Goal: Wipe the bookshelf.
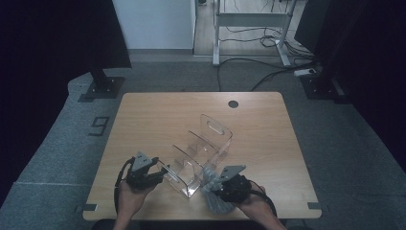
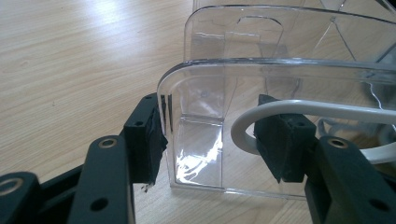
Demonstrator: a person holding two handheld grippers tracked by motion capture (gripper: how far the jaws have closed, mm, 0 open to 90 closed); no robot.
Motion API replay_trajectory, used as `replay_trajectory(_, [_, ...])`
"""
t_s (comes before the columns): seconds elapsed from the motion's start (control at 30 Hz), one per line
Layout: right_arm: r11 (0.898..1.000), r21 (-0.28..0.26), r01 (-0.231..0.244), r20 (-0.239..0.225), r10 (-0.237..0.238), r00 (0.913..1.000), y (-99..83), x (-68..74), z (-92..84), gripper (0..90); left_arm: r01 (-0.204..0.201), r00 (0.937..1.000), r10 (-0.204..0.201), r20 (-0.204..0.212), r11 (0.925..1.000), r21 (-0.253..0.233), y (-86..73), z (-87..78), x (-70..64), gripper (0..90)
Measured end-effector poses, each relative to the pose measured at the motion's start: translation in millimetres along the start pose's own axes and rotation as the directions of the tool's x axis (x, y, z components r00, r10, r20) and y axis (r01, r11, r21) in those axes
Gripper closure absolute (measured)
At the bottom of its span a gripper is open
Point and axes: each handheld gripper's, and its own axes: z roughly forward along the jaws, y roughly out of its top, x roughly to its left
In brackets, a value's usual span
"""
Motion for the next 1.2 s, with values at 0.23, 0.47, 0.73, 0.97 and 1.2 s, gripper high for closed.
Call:
replay_trajectory(0.23, [0.997,-0.022,-0.069,0.076,0.07,0.9947,-13.1,-29.5,-30.5,69.9,-0.002,1.0,0.002,0.003,1.0,-0.003,-0.5,-0.1,0.9,44.1])
replay_trajectory(0.47, [0.991,-0.042,-0.128,0.144,0.133,0.9807,-25.0,-57.4,-57.4,69.5,-0.004,1.0,0.004,0.006,1.0,-0.005,-0.6,0.0,1.7,44.1])
replay_trajectory(0.73, [0.977,-0.068,-0.202,0.236,0.213,0.9481,-42.4,-88.7,-85.2,69.5,-0.006,0.9999,0.006,0.009,1.0,-0.006,-0.7,0.0,2.7,44.0])
replay_trajectory(0.97, [0.963,-0.078,-0.256,0.307,0.268,0.9132,-59.6,-110.8,-100.0,69.4,-0.011,0.9999,0.011,0.013,0.9999,-0.005,-0.7,-0.2,4.1,44.0])
replay_trajectory(1.2, [0.955,-0.06,-0.29,0.352,0.292,0.8892,-79.6,-127.5,-91.6,68.4,-0.015,0.9998,0.015,0.016,0.9999,-0.006,-0.7,-0.2,5.6,44.0])
